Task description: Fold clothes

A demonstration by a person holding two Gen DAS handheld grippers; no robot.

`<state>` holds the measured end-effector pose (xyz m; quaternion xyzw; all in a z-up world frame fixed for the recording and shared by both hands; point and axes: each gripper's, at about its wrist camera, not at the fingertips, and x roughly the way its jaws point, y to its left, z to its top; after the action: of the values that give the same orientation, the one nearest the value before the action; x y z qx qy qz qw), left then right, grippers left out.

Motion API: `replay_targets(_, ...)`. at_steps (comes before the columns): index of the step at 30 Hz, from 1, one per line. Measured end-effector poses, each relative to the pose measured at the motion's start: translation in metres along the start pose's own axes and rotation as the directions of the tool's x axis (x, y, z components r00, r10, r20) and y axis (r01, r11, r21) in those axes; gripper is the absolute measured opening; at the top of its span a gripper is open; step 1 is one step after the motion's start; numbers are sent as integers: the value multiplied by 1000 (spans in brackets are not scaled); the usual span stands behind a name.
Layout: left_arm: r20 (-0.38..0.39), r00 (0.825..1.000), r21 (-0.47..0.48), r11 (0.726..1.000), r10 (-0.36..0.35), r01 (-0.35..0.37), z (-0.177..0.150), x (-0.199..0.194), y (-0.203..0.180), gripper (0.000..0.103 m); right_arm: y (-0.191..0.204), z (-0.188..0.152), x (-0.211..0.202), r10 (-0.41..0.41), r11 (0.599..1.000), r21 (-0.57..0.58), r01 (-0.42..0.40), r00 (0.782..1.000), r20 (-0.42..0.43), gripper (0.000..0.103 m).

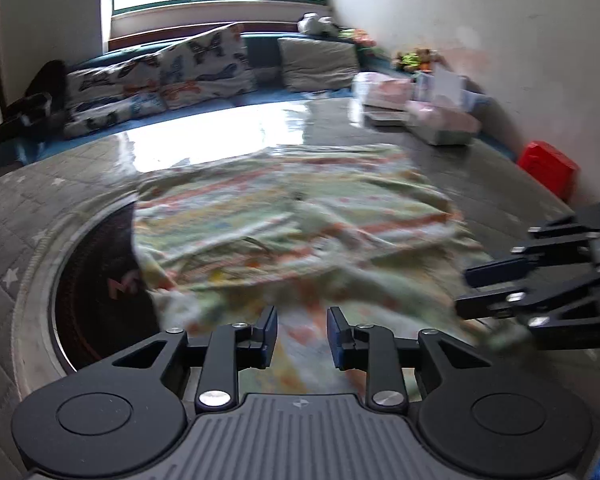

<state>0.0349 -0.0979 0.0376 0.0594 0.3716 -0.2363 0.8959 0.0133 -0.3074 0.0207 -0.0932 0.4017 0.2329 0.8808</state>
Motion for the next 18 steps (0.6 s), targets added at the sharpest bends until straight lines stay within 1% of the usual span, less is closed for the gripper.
replay_targets(6,1,1000,70,997,-13,13,-20,-16,-30,30,6,-9,-3,-5,1000,-6,5,1000,8,31)
replay_targets(9,-17,1000,106,994,14,-12,-28,-13,-38,30,8,-11,-4,-1,1000,-7,1,1000,12,31)
replay_targets(12,-29,999,80,996,28,-26,-30,-16,-37,32,9,-12,-9,-5,1000,-3,5,1000,26,32)
replay_targets(13,-24,999,69,997,28,-26,-29,-22,-36,37,10,-12,-13,-6,1000,-8,6,999,35,33)
replay_targets(14,-18,999,57,998,28,-27,-29,-28,-36,46,11,-12,-19,-7,1000,-20,8,999,43,36)
replay_targets(15,-13,999,45,999,30,-29,-28,-34,-35,49,12,-12,-22,-8,999,-31,9,999,48,36)
replay_targets(18,-25,999,-17,999,44,-44,-31,-49,-29,50,16,-14,-33,-16,997,-71,19,999,52,36)
